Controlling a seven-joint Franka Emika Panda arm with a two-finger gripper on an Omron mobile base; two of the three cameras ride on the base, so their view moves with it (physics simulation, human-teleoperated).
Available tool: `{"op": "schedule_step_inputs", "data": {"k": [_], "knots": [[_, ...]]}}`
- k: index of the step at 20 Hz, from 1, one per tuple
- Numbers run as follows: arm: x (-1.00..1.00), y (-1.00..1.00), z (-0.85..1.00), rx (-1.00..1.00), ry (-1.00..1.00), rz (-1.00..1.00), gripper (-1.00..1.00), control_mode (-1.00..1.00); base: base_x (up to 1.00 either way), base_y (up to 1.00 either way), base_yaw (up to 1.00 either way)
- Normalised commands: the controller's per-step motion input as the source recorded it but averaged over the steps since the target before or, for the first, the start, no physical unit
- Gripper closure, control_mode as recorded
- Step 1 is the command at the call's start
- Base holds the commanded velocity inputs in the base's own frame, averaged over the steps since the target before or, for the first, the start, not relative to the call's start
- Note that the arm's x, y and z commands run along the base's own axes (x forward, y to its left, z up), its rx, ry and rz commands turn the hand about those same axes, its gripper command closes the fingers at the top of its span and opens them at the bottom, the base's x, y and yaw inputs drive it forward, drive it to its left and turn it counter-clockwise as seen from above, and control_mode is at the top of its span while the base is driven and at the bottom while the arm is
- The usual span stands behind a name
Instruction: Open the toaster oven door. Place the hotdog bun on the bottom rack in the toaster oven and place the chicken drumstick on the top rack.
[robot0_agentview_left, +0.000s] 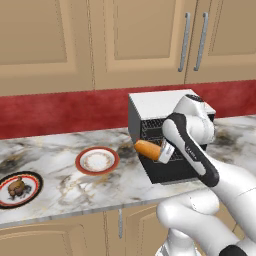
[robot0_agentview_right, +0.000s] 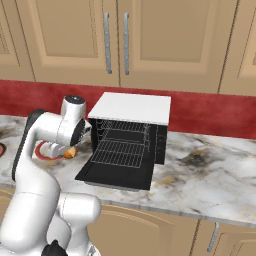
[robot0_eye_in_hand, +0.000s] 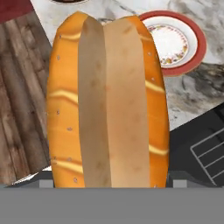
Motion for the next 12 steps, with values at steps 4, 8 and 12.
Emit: {"op": "schedule_step_inputs", "data": {"k": [4, 8, 12], "knots": [[0.09, -0.63, 0.0, 0.0, 0.13, 0.18, 1.0, -1.0, 0.0, 0.0, 0.0], [0.21, -0.59, 0.0, 0.0, 0.12, 0.14, 1.0, -1.0, 0.0, 0.0, 0.0], [0.17, -0.42, -0.01, -0.02, 0.07, 0.14, 1.0, -1.0, 0.0, 0.0, 0.0]]}}
